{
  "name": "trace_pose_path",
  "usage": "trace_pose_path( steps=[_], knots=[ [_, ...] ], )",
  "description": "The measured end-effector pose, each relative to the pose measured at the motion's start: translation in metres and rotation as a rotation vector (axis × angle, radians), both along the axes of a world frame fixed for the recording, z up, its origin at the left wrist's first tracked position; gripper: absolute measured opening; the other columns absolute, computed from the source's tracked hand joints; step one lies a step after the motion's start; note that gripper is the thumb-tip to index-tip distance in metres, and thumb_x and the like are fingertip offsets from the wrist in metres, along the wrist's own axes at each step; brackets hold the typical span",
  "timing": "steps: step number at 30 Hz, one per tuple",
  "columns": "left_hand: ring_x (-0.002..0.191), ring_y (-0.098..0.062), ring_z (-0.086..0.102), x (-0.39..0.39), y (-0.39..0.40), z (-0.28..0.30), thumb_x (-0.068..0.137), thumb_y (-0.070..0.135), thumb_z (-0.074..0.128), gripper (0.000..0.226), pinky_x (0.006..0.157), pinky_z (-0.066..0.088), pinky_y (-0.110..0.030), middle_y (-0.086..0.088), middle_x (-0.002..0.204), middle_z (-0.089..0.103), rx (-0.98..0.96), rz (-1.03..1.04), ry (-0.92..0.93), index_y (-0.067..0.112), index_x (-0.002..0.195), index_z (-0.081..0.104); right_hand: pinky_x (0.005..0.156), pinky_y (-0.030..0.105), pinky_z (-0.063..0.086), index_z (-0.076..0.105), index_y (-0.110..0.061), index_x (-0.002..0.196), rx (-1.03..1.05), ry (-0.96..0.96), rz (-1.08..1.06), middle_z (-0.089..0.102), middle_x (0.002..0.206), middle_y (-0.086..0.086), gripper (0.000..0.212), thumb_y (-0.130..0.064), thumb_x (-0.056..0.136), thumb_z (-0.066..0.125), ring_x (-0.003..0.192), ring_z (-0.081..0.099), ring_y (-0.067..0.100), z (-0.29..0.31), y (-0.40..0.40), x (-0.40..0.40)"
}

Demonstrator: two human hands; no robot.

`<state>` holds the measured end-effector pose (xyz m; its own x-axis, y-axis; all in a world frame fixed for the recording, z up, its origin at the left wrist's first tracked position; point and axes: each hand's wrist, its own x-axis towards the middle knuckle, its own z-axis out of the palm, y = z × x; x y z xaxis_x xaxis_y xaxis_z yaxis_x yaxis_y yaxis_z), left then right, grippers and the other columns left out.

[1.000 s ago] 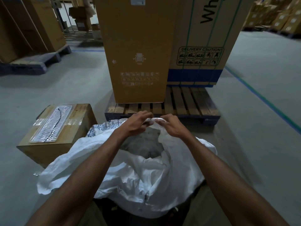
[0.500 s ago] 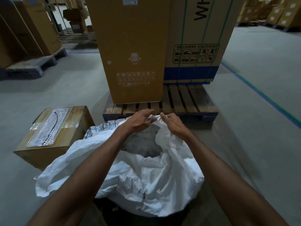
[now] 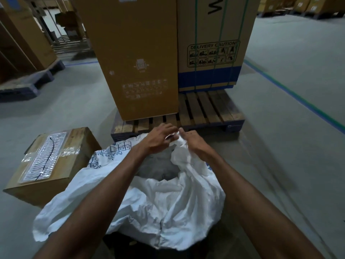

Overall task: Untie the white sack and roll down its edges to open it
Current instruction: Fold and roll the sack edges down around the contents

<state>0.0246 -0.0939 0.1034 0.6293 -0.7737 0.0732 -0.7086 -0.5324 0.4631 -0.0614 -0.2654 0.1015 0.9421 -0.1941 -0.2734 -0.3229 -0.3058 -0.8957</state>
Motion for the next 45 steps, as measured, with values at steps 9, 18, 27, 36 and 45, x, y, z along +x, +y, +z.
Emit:
trace_pose_path(
  steps=[9, 18, 27, 36, 45],
  knots=[
    [0.058, -0.022, 0.047, -0.001, -0.031, 0.009, 0.082, 0.039, 0.047, 0.035, 0.058, 0.034, -0.032, 0.0, 0.059, 0.055, -0.128, 0.294, 0.145, 0.013, 0.06, 0.058, 0.082, 0.039, 0.051, 0.064, -0.011, 0.11, -0.574, -0.177, -0.189, 0.067, 0.108, 0.01, 0.042, -0.048, 0.105, 0.042, 0.096, 0.064, 0.026, -0.005, 0.011, -0.013],
    [0.071, -0.021, 0.054, -0.008, -0.038, 0.003, 0.098, 0.045, 0.049, 0.037, 0.066, 0.047, -0.044, -0.001, 0.08, 0.061, -0.013, 0.052, 0.008, 0.014, 0.083, 0.062, 0.081, 0.037, 0.055, 0.071, -0.009, 0.105, 0.165, 0.095, -0.231, 0.072, 0.098, 0.012, 0.054, -0.055, 0.104, 0.043, 0.089, 0.068, 0.027, 0.006, -0.019, 0.001],
    [0.074, -0.026, 0.056, 0.024, -0.042, 0.015, 0.074, 0.062, 0.05, 0.061, 0.066, 0.044, -0.04, -0.01, 0.086, 0.062, 0.149, 0.249, 0.23, 0.006, 0.092, 0.067, 0.074, 0.031, 0.048, 0.065, -0.012, 0.125, -0.278, -0.065, -0.158, 0.069, 0.117, 0.011, 0.038, -0.039, 0.1, 0.056, 0.101, 0.066, 0.025, -0.019, -0.026, -0.029],
    [0.1, -0.02, 0.056, -0.015, -0.063, 0.018, 0.1, 0.037, 0.058, 0.027, 0.082, 0.046, -0.036, 0.003, 0.109, 0.059, 0.065, -0.204, -0.103, 0.021, 0.121, 0.062, 0.085, 0.043, 0.054, 0.078, -0.004, 0.104, 0.197, 0.007, -0.005, 0.078, 0.091, 0.014, 0.023, -0.021, 0.094, 0.065, 0.082, 0.073, 0.029, 0.016, -0.061, -0.037],
    [0.056, -0.016, 0.04, 0.003, -0.06, 0.037, 0.093, 0.049, 0.053, 0.041, 0.053, 0.03, -0.03, 0.0, 0.066, 0.05, 0.272, 0.112, -0.124, 0.018, 0.066, 0.055, 0.075, 0.038, 0.059, 0.058, -0.016, 0.123, -0.237, 0.147, 0.045, 0.065, 0.113, 0.004, 0.062, -0.038, 0.068, 0.078, 0.095, 0.066, 0.023, 0.003, -0.053, -0.056]
  ],
)
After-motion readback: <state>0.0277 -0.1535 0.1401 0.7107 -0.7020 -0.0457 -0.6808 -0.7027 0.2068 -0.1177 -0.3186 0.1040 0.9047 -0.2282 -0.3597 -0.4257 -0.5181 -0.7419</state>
